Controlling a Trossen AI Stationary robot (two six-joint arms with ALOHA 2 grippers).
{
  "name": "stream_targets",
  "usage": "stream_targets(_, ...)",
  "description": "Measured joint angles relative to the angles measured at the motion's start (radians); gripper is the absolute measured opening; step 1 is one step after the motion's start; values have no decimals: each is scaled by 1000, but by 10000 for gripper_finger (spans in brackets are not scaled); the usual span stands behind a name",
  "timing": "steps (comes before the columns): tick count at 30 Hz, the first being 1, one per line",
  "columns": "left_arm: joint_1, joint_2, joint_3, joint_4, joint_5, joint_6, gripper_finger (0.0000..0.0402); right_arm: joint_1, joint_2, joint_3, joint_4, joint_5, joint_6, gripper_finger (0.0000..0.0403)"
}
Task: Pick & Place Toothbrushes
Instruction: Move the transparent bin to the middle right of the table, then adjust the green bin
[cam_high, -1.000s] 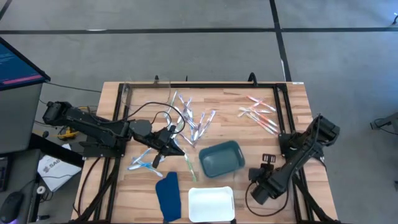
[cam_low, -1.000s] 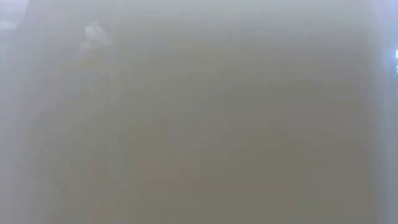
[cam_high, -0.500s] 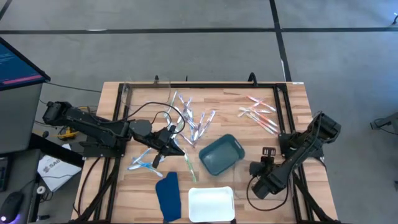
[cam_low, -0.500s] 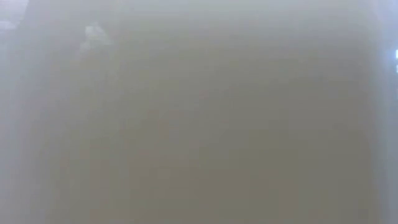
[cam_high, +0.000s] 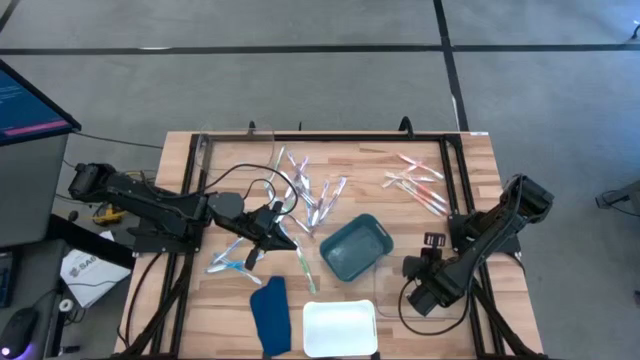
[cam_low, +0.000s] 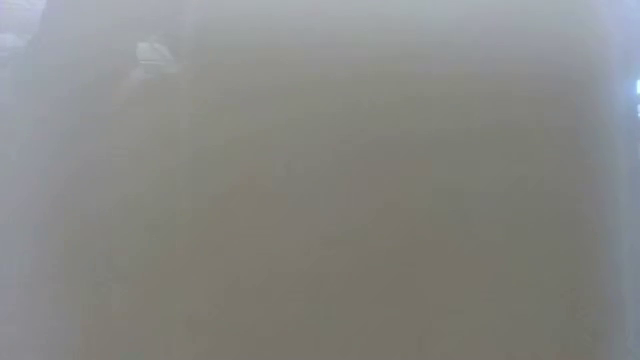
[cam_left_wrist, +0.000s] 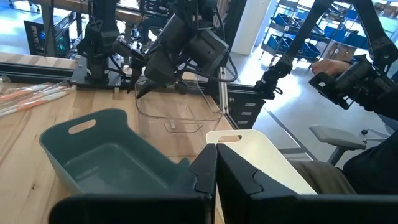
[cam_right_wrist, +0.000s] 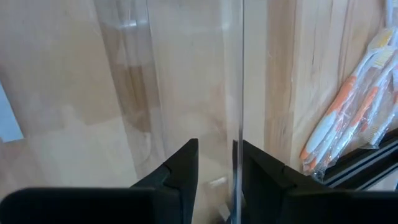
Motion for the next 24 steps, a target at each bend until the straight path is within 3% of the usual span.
stream_targets(15, 0, 0, 0, 0, 0, 0, 2, -1, -8, 0, -41, -3, 16, 102)
stream_targets(24, 0, 0, 0, 1, -1, 0, 2, 0, -146, 1, -35, -3, 90, 102)
